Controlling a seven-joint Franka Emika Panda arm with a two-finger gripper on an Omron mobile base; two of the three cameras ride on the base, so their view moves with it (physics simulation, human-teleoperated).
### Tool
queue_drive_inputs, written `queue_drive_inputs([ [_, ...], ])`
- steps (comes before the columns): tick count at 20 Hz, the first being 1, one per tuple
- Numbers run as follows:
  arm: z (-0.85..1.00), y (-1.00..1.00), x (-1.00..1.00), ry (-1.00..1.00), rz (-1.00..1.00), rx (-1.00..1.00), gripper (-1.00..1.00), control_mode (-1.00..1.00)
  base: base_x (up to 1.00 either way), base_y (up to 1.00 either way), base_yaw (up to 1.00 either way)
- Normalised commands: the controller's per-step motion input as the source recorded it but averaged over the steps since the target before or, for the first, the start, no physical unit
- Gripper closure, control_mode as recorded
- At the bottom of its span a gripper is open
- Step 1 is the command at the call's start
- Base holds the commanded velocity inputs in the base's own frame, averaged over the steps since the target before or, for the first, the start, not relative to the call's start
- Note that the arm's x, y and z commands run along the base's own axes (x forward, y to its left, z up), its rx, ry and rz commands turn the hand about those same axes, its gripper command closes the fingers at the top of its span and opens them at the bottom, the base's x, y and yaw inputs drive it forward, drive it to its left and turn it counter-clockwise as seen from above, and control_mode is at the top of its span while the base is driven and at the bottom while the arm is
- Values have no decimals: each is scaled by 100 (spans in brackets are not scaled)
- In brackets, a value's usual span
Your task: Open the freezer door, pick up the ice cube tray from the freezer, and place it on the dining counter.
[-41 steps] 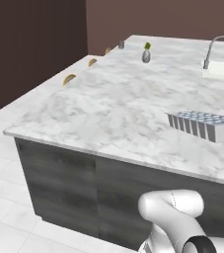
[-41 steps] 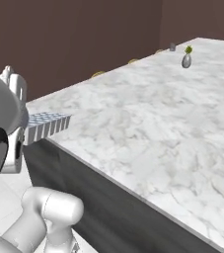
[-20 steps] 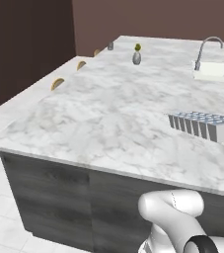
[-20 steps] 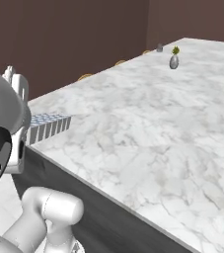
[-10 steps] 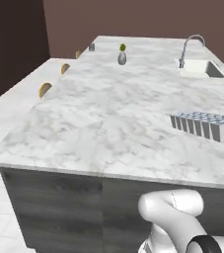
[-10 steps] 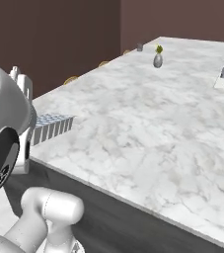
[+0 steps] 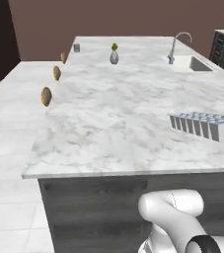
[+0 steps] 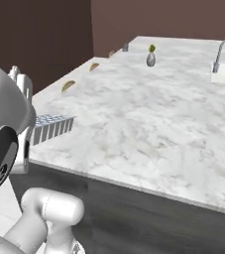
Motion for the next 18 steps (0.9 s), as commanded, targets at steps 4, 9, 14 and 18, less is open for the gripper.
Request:
queue_drive_inputs([
  [4, 0, 0, 0, 0, 0, 0, 100, 100, -43, 100, -41],
  [9, 0, 0, 0, 0, 0, 0, 100, 100, -50, 100, -41],
  [14, 0, 0, 0, 0, 0, 0, 100, 100, -55, 100, -39],
  [18, 0, 0, 0, 0, 0, 0, 100, 100, -41, 100, -39],
])
